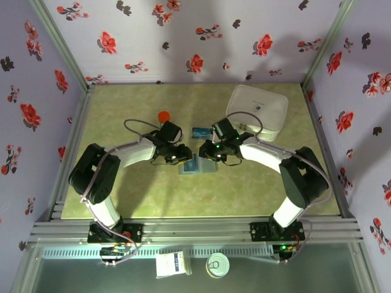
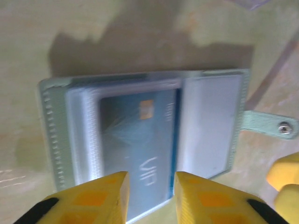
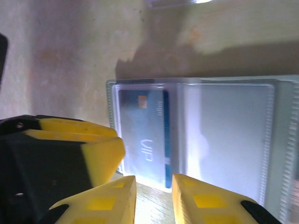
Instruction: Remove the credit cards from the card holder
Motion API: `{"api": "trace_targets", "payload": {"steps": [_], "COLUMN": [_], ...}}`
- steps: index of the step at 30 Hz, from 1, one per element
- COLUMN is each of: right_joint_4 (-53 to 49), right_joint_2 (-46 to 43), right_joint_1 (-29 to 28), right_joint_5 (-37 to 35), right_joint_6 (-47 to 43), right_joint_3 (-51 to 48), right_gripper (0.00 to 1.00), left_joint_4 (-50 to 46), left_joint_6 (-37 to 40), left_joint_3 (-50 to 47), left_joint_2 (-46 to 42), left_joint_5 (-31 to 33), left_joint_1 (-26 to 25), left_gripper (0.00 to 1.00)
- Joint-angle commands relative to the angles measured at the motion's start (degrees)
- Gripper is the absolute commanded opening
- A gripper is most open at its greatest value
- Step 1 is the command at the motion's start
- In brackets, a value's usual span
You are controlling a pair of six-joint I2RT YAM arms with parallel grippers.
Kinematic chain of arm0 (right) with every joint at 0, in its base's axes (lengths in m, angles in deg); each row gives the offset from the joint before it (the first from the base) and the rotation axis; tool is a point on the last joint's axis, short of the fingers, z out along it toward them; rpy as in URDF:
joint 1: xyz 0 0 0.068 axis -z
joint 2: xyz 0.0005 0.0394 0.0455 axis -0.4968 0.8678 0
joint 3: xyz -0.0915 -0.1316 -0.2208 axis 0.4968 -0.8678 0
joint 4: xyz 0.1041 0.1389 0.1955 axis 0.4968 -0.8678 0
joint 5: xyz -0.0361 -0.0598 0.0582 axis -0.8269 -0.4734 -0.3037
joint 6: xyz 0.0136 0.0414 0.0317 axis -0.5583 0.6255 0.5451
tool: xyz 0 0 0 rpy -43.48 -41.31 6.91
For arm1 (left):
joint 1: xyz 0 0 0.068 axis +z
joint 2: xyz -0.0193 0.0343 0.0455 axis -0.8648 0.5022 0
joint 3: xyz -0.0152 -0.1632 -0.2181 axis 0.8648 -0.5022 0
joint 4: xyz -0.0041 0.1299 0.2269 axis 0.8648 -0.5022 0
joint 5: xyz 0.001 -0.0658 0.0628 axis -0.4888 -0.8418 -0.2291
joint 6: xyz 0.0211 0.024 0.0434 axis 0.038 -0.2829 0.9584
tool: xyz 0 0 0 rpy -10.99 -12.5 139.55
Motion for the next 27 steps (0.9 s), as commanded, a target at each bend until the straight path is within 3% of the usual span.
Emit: {"api": "trace_targets", "payload": {"steps": [1,6,27], "right_joint_4": [2.7,4.0,4.7], "right_joint_2": [2.7,5.8,12.4], "right_joint_1": [-1.0,-1.5,-1.9], "right_joint_5": [2.9,4.7,5.7], "right_joint_6": [1.8,2.2,1.6], "right_joint_3": [1.8,3.3,4.5], "right_gripper": [0.27,0.26,0.27], "left_joint_4": [-0.1,-0.7,-2.1], "left_joint_6": [1.6,2.7,4.0], "left_joint_3": [-1.5,-1.8,-2.1], "left_joint_2": [-1.6,-0.6,2.1], "left_joint_5": [1.0,1.7,1.7], "left_joint_1": [0.6,1.1,2.3], "left_gripper": [0.27,0.21,0.13]}}
